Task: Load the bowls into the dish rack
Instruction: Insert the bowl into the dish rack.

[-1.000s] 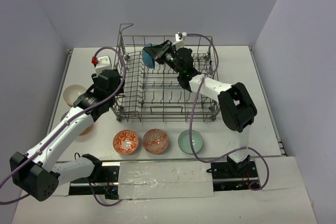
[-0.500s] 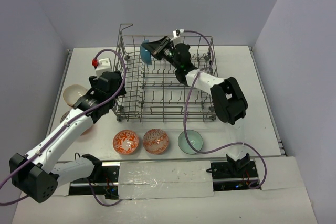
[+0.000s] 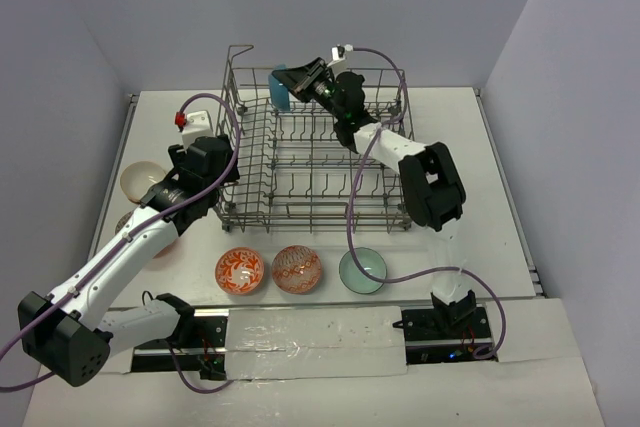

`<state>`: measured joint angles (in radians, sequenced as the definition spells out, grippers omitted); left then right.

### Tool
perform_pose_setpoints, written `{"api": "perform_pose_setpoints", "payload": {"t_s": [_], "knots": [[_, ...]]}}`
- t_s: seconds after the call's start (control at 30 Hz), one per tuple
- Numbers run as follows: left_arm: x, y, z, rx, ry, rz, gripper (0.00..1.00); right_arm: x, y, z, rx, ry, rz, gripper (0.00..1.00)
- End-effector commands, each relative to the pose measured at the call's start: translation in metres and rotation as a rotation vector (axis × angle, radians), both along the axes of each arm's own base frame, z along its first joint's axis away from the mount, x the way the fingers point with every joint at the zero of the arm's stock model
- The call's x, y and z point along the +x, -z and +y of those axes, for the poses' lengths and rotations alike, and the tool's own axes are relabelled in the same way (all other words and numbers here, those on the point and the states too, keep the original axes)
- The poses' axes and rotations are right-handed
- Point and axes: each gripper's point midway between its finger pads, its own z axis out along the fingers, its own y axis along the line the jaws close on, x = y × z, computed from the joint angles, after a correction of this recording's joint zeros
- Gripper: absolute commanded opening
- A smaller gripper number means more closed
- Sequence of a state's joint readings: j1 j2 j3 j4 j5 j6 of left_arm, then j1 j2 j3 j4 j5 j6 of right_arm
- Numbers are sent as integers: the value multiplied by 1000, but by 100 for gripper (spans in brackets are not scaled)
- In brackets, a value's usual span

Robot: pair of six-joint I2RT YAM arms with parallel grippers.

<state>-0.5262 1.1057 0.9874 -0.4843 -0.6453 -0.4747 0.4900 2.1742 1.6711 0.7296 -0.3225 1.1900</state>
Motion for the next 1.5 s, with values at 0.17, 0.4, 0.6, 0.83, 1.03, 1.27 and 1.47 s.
{"api": "perform_pose_setpoints", "payload": {"t_s": [0.17,0.4,0.6,0.83,1.03,1.27,1.47], "knots": [[1,-7,1,-2,-5,-27,75,8,-18,2,31,-6,-50,0],[1,-7,0,-2,-3,-27,75,15,6,5,13,-3,-14,0],[1,-6,0,-2,-2,-24,75,21,23,9,4,-6,4,0],[1,-6,0,0,2,-23,75,28,32,12,-1,-4,7,0],[1,-6,-1,-3,6,-21,75,29,34,4,-1,11,11,0],[1,-4,-2,-1,10,-14,75,23,38,-5,-24,34,4,0],[1,-5,-2,-2,10,-17,75,19,47,-12,-22,42,11,0]]}}
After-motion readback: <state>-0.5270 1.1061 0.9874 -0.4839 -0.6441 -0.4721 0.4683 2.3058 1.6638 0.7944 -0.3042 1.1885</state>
